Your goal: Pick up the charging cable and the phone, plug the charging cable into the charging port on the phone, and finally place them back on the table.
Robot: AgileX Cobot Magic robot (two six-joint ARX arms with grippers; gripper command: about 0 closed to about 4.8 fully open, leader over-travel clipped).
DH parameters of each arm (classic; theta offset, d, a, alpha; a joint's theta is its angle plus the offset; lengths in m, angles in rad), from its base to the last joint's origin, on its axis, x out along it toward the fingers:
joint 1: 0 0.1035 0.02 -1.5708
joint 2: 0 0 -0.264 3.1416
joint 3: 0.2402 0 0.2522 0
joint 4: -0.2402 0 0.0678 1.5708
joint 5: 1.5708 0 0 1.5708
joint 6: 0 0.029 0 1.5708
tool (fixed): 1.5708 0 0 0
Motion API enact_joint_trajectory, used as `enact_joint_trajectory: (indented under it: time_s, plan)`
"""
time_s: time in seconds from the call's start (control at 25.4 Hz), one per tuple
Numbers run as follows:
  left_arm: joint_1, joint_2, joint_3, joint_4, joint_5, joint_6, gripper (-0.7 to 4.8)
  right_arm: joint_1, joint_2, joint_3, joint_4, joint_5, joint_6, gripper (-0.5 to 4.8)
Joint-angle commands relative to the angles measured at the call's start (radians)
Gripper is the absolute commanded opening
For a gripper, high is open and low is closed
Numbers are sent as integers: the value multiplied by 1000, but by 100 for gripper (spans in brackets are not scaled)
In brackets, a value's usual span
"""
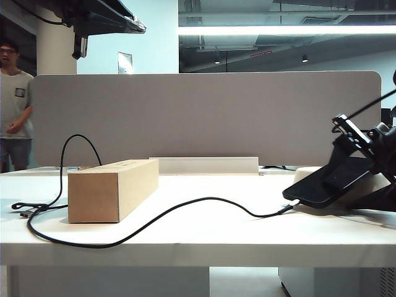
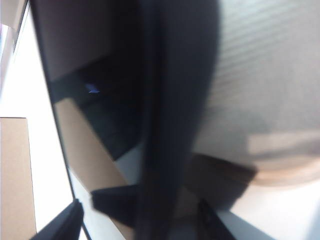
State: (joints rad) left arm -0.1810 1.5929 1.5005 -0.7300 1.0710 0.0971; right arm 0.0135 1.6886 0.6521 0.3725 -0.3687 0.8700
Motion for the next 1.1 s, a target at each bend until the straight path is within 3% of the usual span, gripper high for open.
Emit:
enact_joint_trajectory:
  time_s: [0.04, 0.59, 0.71, 0.75, 0.79, 1.03, 1.1]
  plan:
    - [1, -8, 6, -4, 6, 4, -6, -23, 7, -6, -66, -56, -6, 317]
    - [2, -43, 6, -34, 2, 9, -6, -149, -151, -7, -340, -101, -230, 315]
    - [2, -58, 6, -65, -23, 51, -6, -182, -217, -7, -392, -101, -281, 314]
    - [2, -76, 6, -92, -88, 87, -6, -200, -257, -7, -414, -103, -312, 301]
    - [2, -97, 6, -115, -162, 111, -6, -217, -306, -7, -437, -103, -361, 247]
    - [2, -167, 5, -197, -391, 216, -6, -246, -476, -7, -502, -102, -559, 51]
    - [2, -181, 5, -204, -424, 219, -6, -246, -522, -7, -514, -102, -591, 39]
